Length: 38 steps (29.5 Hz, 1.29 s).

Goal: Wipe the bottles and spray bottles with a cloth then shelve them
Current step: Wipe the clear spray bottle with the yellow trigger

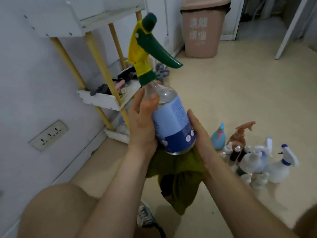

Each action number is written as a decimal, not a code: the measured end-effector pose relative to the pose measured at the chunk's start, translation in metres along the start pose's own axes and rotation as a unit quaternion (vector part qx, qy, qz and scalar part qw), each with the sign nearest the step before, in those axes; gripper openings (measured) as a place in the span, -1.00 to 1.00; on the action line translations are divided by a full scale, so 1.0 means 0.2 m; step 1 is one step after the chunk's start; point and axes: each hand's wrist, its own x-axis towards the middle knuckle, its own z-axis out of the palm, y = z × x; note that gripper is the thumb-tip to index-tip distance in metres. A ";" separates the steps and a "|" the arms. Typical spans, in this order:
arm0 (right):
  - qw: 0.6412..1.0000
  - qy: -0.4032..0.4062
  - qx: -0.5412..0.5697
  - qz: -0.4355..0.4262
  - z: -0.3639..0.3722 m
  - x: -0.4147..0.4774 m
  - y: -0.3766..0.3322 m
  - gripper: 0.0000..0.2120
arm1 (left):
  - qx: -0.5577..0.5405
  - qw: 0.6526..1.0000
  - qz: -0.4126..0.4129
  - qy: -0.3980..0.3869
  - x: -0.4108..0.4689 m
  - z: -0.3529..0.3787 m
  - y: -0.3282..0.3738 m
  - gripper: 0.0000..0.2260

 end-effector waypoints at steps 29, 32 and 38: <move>0.887 0.271 -0.310 -0.209 -0.68 0.41 0.18 -0.72 | 0.310 0.929 -0.202 -0.009 0.07 0.04 -0.90 -0.35; 0.940 0.194 -0.258 -0.110 -0.75 0.51 0.08 -0.69 | 0.361 0.912 -0.182 -0.065 0.10 0.00 -0.95 -0.25; 0.956 0.181 -0.219 0.071 -0.86 0.62 0.02 -0.56 | 0.372 0.914 -0.136 -0.092 0.17 0.02 -1.08 -0.33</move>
